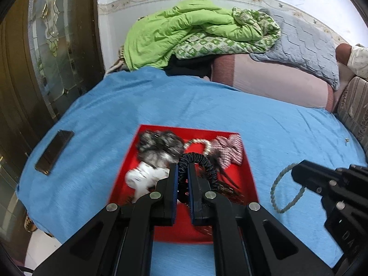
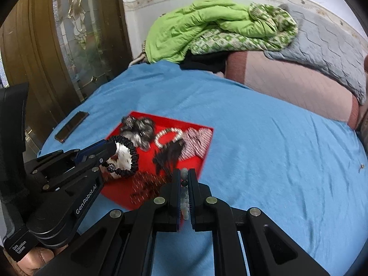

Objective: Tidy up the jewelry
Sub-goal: 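Carry the black hair tie and bead bracelet over the red tray, then lower both tools into the tray and open them to release the items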

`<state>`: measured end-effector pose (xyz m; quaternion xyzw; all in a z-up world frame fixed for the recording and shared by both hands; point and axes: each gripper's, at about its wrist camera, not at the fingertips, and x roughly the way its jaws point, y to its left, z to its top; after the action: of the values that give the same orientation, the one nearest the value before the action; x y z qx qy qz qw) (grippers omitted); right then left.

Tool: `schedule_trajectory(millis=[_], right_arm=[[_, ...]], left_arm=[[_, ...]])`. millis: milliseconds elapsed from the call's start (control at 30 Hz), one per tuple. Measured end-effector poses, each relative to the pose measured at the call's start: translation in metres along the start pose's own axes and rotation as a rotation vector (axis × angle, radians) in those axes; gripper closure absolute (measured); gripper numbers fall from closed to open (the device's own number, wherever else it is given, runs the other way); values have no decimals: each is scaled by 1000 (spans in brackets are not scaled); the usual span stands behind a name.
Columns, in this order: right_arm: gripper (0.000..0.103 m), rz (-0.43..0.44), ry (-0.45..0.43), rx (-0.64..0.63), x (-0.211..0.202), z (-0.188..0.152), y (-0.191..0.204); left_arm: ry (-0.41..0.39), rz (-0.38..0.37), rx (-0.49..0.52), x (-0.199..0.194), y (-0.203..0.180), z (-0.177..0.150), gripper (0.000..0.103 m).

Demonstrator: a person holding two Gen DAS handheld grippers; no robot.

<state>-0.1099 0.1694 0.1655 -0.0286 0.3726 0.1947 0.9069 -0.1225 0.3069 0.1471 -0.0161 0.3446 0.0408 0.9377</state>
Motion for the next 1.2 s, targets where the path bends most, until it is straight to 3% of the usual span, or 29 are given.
schedule_trajectory(millis=[233,533,1200], right_arm=[[96,15,-13,-18,22,20,11],[96,0,19,-3,58,30,6],[95,-11,107,63,113,22,-12]], left_arm=[[13,-14,-29,16,26,19,96],[6,3,36,46,17,39,96],[119,-20,44,108,11,29,96]])
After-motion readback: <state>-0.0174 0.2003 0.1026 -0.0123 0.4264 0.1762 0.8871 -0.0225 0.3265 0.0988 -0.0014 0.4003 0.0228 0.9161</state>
